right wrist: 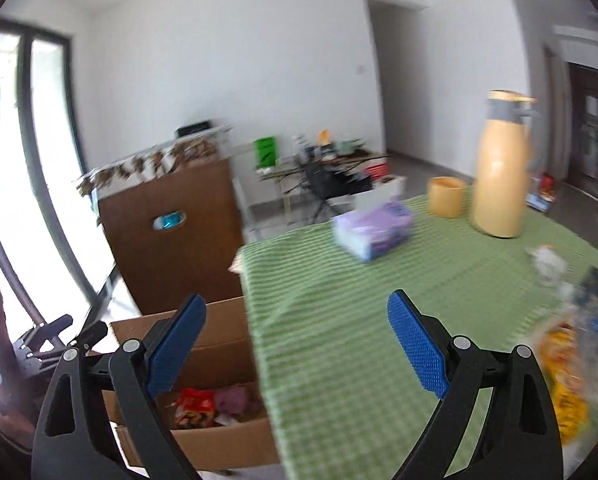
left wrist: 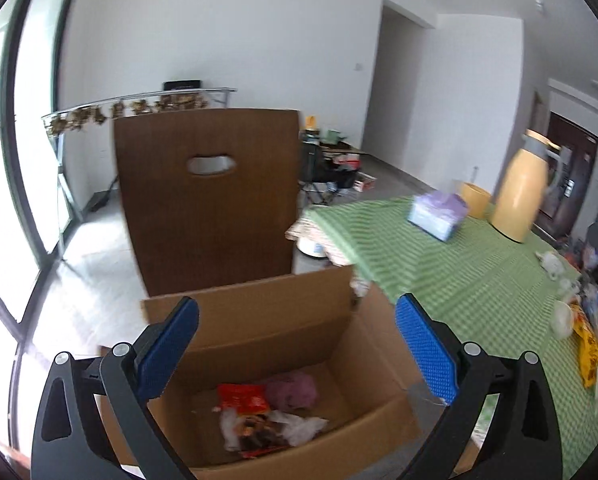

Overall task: Collect trash
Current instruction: 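Move both grippers back to the table near the clear containers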

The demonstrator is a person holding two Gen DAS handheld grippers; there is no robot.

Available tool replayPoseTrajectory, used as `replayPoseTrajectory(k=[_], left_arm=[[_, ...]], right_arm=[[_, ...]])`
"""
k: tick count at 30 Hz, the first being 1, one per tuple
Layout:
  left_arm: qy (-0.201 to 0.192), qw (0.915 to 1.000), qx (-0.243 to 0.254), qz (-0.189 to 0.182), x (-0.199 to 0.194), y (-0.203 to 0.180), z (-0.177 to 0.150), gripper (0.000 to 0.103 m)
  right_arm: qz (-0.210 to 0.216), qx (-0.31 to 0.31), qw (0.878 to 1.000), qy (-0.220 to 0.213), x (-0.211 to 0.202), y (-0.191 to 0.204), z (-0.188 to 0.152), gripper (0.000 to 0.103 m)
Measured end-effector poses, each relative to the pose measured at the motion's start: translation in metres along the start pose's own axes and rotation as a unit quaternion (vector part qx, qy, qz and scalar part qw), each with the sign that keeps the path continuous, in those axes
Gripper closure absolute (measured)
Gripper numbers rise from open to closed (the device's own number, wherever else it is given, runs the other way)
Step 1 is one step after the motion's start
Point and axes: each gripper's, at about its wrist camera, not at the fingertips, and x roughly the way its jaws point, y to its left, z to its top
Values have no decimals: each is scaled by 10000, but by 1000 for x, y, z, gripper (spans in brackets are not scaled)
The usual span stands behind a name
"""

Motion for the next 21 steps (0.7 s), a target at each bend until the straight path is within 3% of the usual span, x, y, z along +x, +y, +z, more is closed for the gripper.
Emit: replayPoseTrajectory(k=[7,11,18,21], left_arm=[[132,9979,324,-552,14,-69,-10,7],[212,9931,571,-1004,17,-119,-15,7],[327,9750,1160,-1864,9,-218,-35,7],[534,9588,1364,-2435,-3,-265,-53,7]], right_arm=[[-849,497,9947,-313,-62,-79,-20,14],[-1493,658,9857,-423,-102,-120,-42,14],[-2291,1268,9644,-358,-166,-201,-91,14],[-2377,1727,9555,-243,-186,-237,-116,14]])
